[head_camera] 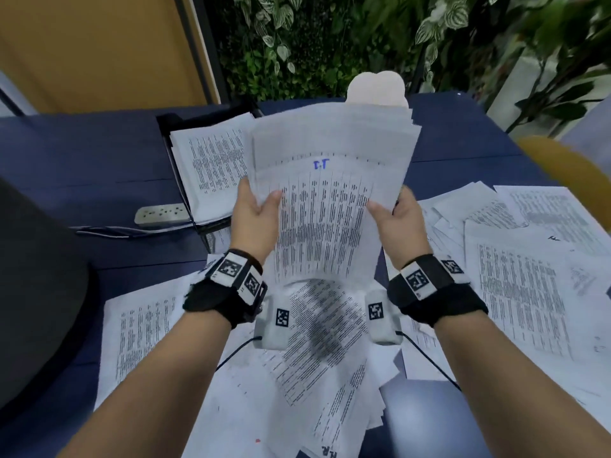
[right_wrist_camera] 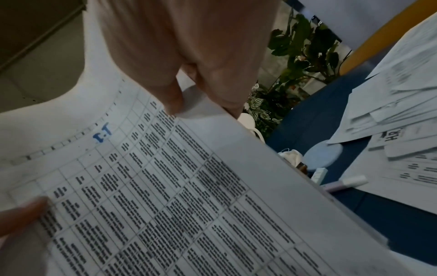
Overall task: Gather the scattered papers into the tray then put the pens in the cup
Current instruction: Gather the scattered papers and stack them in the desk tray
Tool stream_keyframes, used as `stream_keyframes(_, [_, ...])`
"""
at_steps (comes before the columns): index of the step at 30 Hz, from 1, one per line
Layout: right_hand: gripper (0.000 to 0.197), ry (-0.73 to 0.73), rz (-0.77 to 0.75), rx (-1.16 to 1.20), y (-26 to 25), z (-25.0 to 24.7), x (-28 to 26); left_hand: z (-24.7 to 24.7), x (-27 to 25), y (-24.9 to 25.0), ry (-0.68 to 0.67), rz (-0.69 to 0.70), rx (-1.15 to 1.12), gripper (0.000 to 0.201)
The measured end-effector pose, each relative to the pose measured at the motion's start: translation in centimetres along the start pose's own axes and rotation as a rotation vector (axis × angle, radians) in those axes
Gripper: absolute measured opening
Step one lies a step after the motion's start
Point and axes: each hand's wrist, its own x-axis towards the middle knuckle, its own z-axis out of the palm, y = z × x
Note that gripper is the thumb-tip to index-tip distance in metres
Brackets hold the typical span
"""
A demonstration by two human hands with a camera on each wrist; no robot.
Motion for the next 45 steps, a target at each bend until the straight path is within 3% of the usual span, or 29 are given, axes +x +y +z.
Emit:
stream_keyframes(2, [0.03,-0.006,-0.051,0.037,-1.2,0.3,0.0,0.0,0.2,0.9,0.006,0.061,-0.047,0.056])
stream_keyframes(4, [0.035,-0.016,-0.047,0.047,-1.3,0.5,0.1,-0.1,0.3,0.6,-0.013,0.038,-0.061,0.058])
stream_keyframes(8, [0.031,0.008,0.018,-0.039,0.0,0.4,0.4,-0.8,1.0,-1.8,0.011,-0.037,-0.038,0.027])
stream_keyframes(11, [0.037,-0.012,0.109,-0.004,1.0,0.4,0.5,-1.2,1.6,-3.5,0.035,-0.11,-0.092,0.017])
stream_keyframes(13, [0.048,-0.041,0.157,0.055,1.5,0.8,0.6,-1.0,1.8,-3.8,-0.019,-0.15,-0.115,0.02])
stream_keyframes(16, [0.041,-0.013,0.146,0.039,1.5,1.3,0.7,-0.1,1.6,-3.7,-0.109,-0.179,-0.074,0.035])
stream_keyframes(19, [0.035,0.023,0.077,0.018,1.2,1.2,0.9,0.3,1.8,-3.3,-0.066,-0.151,-0.033,0.049])
stream_keyframes(22, [0.039,0.013,0.068,0.006,1.5,1.0,0.7,0.1,2.2,-3.8,-0.037,-0.143,-0.028,0.039])
stream_keyframes(26, [0.046,-0.038,0.083,-0.04,2.4,1.2,0.7,0.0,2.2,-4.7,-0.1,-0.18,0.061,0.05])
stream_keyframes(28, [0.04,-0.056,0.117,-0.061,3.0,0.9,0.9,0.0,2.2,-4.5,-0.08,-0.16,0.024,0.042])
stream_keyframes(30, [0.022,-0.093,0.153,-0.179,3.5,0.2,1.0,-0.2,2.3,-4.0,-0.016,-0.136,-0.053,0.038])
stream_keyframes(31, [0.014,-0.106,0.179,-0.235,3.9,-0.2,1.1,-0.4,2.5,-3.7,0.025,-0.146,-0.09,0.043])
stream_keyframes(33, [0.012,-0.096,0.235,-0.271,4.8,-1.1,0.9,-1.0,2.9,-3.6,0.104,-0.253,-0.135,0.076])
stream_keyframes(35, [0.011,-0.051,0.296,-0.17,5.3,-1.6,0.7,-1.9,3.5,-4.7,0.151,-0.354,-0.176,0.104])
stream_keyframes(37, [0.018,0.0,0.355,0.12,5.0,-1.7,0.5,-2.6,5.1,-7.7,0.153,-0.361,-0.186,0.106])
stream_keyframes(40, [0.036,-0.002,0.367,0.55,3.4,-1.1,0.2,-2.3,4.0,-6.6,0.148,-0.355,-0.314,0.091])
stream_keyframes(42, [0.037,-0.036,0.346,0.578,2.7,-0.6,0.0,-1.4,2.8,-4.8,0.135,-0.317,-0.416,0.078])
stream_keyframes(45, [0.036,0.105,0.333,0.442,1.9,-0.5,0.2,-1.8,2.0,-3.7,0.094,-0.348,-0.557,0.06])
